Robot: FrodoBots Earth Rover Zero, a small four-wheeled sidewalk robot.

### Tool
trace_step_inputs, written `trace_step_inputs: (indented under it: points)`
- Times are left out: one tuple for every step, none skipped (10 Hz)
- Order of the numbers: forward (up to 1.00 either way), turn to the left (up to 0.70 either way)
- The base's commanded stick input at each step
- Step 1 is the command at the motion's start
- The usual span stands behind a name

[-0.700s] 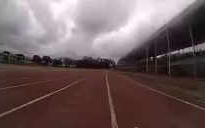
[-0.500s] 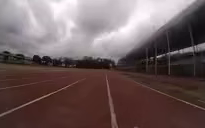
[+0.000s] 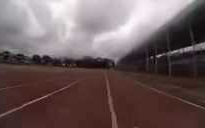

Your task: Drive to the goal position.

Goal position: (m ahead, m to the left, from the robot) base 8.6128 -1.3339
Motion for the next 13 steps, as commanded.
trace_step_inputs:
  points:
    - [0.7,0.0]
    - [0.7,0.0]
    - [0.7,0.0]
    - [0.7,0.0]
    - [0.7,0.0]
    - [0.7,0.0]
    - [0.7,0.0]
    - [0.7,0.0]
    - [0.7,0.0]
    - [0.7,0.0]
    - [0.7,0.0]
    - [0.7,0.0]
    - [0.7,0.0]
